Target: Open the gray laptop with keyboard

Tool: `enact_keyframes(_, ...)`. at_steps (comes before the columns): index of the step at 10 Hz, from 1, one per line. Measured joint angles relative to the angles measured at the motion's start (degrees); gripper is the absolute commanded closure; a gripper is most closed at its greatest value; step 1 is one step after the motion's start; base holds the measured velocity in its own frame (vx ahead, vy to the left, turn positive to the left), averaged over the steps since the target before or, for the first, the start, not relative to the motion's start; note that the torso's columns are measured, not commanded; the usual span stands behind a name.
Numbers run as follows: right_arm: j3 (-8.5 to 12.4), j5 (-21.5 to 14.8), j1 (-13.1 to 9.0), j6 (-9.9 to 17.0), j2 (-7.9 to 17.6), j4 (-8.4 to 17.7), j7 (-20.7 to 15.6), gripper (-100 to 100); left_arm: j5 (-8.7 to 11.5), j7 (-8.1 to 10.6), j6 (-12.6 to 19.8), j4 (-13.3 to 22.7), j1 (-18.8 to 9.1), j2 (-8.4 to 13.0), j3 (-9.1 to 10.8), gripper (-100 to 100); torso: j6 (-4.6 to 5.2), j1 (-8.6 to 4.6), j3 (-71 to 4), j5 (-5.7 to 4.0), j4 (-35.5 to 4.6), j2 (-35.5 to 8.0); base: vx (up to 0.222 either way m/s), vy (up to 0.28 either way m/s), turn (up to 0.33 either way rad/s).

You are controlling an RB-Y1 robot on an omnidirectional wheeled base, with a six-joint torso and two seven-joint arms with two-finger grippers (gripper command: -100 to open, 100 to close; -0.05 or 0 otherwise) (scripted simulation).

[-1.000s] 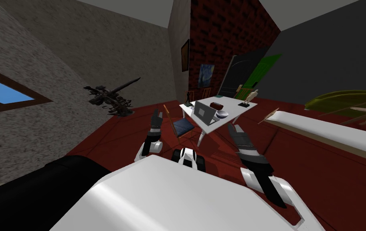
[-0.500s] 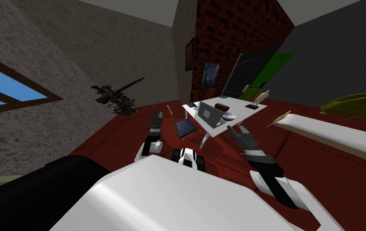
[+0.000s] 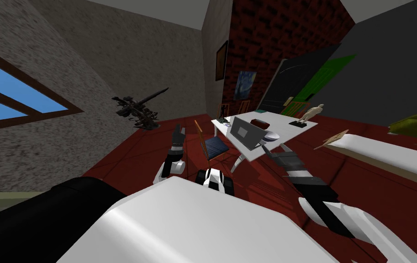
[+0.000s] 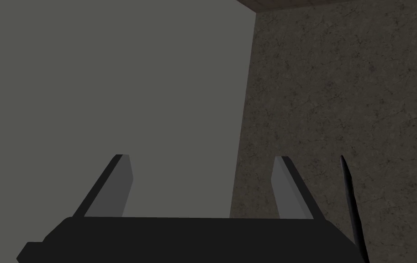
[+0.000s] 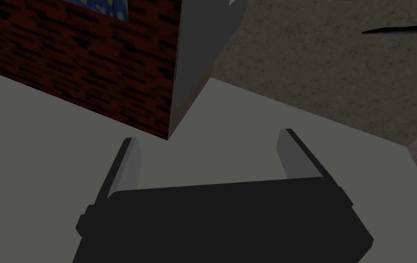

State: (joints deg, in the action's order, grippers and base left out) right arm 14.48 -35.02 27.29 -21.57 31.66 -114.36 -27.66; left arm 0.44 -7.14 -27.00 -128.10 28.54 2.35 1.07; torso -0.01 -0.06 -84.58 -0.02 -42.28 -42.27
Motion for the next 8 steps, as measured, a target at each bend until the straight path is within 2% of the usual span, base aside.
enact_keyframes(3,1.8,-4.1,-0.2,1.5,4.1,1.8,-2.9,-100,0.0,0.0,0.0,0.0,0.0,0.0,0.0,0,0.01,0.06,0.0,0.02,0.0,0.0,0.05,0.067,0.071)
enact_keyframes(8,5.0,-9.8,-0.4,2.6,9.7,4.9,-7.6,-100,0.0,0.0,0.0,0.0,0.0,0.0,0.0,0,0.0,0.1,0.0,0.02,0.0,0.0,0.045,0.058,0.067)
